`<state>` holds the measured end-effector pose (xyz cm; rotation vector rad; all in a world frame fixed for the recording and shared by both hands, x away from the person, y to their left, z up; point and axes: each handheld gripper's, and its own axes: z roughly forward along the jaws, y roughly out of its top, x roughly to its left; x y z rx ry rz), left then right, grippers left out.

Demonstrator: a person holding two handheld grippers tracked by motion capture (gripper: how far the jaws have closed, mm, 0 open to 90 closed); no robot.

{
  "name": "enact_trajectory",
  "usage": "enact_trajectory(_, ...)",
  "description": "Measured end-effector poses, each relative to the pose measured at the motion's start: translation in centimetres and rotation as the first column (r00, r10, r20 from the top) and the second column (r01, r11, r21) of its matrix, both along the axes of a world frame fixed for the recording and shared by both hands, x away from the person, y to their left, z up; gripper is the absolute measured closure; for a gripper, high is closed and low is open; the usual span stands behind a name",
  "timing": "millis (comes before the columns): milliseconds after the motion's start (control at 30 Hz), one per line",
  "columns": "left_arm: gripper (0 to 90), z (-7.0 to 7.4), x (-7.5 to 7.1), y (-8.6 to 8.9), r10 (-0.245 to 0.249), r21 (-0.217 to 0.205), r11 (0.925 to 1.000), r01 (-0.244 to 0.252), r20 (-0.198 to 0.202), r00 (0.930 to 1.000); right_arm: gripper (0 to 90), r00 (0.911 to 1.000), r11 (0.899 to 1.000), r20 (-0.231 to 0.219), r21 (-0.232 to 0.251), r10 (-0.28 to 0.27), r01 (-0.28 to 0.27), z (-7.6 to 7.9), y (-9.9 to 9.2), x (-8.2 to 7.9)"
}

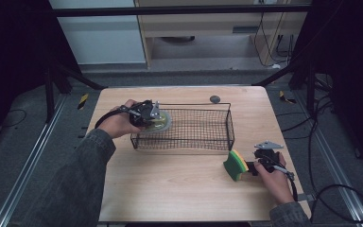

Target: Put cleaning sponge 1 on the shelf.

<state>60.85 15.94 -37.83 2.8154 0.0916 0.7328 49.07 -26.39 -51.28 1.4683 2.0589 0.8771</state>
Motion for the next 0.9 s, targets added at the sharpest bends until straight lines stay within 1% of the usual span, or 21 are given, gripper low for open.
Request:
enact_trajectory(300, 70.9, -0.6, 0.4, -0.1, 0.013, 0.01, 0.9999, -0.013, -0.021, 0.9997, 0.7, 1.0, 1.0, 0.0, 0.0, 0.0, 0.0, 0.0, 0.0, 0.0)
enact_trajectory(533, 70.9, -1.3, 0.8, -0.5, 0.017, 0.031, 0.9994, -0.016, -0.037, 0.9992, 0.7, 1.0, 1.0, 0.002, 0.0, -0.001, 0.001, 0.0, 0.0, 0.0)
enact_trajectory(733, 71.0, -1.7, 0.9, -0.6, 0.023, 0.033, 0.9992, -0.021, -0.048, 0.9986, 0.7, 1.0, 1.0, 0.002, 0.001, -0.002, 0.002, 0.0, 0.0, 0.0)
enact_trajectory(867, 70.9, -2.3, 1.0, -0.4, 0.032, 0.026, 0.9992, -0.031, -0.068, 0.9972, 0.7, 1.0, 1.0, 0.001, -0.001, 0.0, 0.0, 0.0, 0.0, 0.0)
enact_trajectory(900, 70.9, -2.4, 1.0, -0.4, 0.027, 0.031, 0.9992, -0.025, -0.07, 0.9972, 0.7, 1.0, 1.0, 0.001, -0.001, -0.001, 0.001, 0.0, 0.0, 0.0)
